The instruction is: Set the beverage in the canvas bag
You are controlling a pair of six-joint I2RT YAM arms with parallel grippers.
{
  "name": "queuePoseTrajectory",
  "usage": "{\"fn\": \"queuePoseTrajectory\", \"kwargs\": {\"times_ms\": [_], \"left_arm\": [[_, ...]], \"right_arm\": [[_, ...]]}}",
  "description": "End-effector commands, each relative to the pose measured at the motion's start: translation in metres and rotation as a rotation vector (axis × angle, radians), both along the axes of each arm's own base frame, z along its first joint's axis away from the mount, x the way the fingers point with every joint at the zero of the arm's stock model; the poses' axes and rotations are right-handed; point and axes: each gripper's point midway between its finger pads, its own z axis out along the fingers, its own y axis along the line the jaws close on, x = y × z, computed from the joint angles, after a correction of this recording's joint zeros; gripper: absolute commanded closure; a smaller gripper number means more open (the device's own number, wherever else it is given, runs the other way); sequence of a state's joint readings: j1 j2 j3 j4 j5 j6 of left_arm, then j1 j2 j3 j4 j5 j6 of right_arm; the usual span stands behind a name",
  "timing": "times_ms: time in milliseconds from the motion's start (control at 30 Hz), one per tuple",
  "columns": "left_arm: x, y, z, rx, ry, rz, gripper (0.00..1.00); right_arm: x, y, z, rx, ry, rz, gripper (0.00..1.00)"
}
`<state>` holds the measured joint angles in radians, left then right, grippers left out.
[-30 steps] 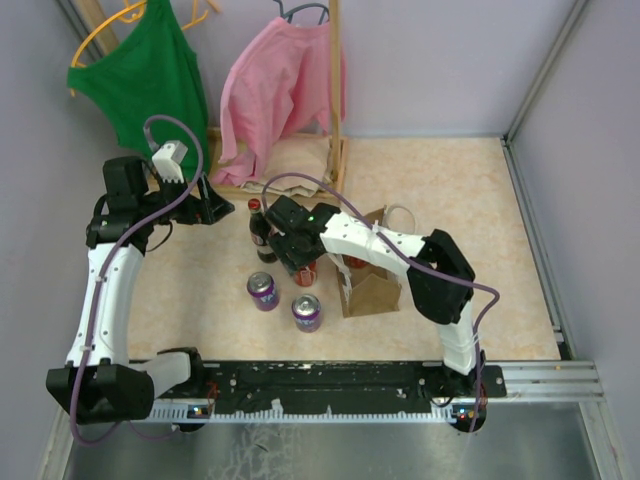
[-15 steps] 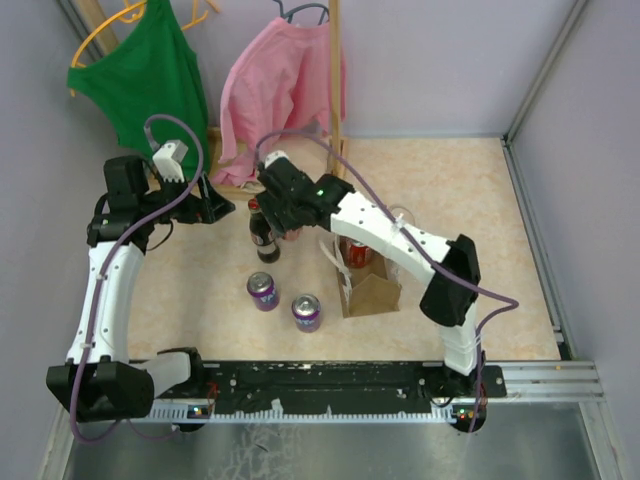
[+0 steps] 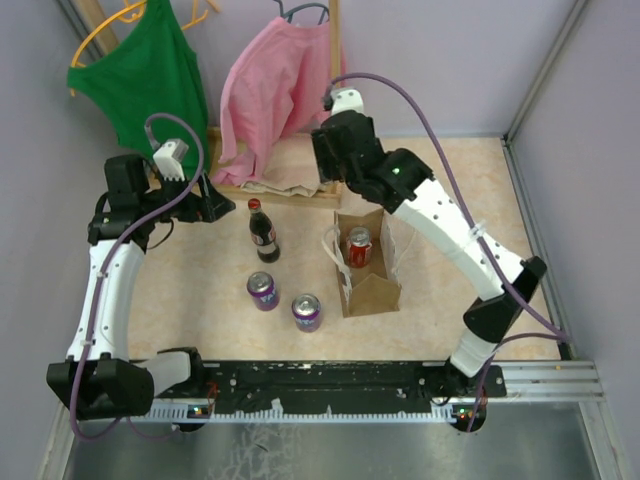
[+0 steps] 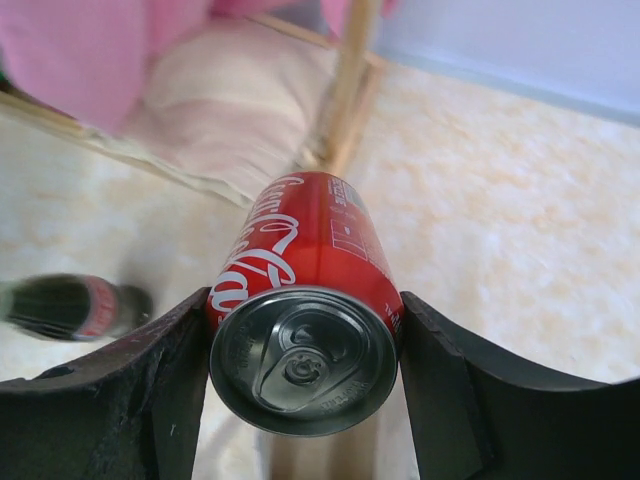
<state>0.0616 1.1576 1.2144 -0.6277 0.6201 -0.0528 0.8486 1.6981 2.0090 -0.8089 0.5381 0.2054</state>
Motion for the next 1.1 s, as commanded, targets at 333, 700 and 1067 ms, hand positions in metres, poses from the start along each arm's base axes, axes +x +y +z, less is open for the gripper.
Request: {"fn": "queuePoseTrajectory", "kwargs": {"times_ms": [333,700,1067], "left_arm": [[0.010,-0.006,0.003,-0.021,-0.012,-0.053,0.06],[0.011,-0.007,0.000,-0.015,-0.005,-0.060,0.06],[0.009,-0.007,-0.001,-0.018,-0.002,-0.064,0.06]], "right_arm": [[-0.071,-0.079,-0.058,0.067,0.193,-0.130,1.00],[-0.103,-0.098,-0.110,0.012,0.335,-0.146,1.00],[-0.096,-0.089,-0.155,0.000,0.362,-0.155,1.00]]}}
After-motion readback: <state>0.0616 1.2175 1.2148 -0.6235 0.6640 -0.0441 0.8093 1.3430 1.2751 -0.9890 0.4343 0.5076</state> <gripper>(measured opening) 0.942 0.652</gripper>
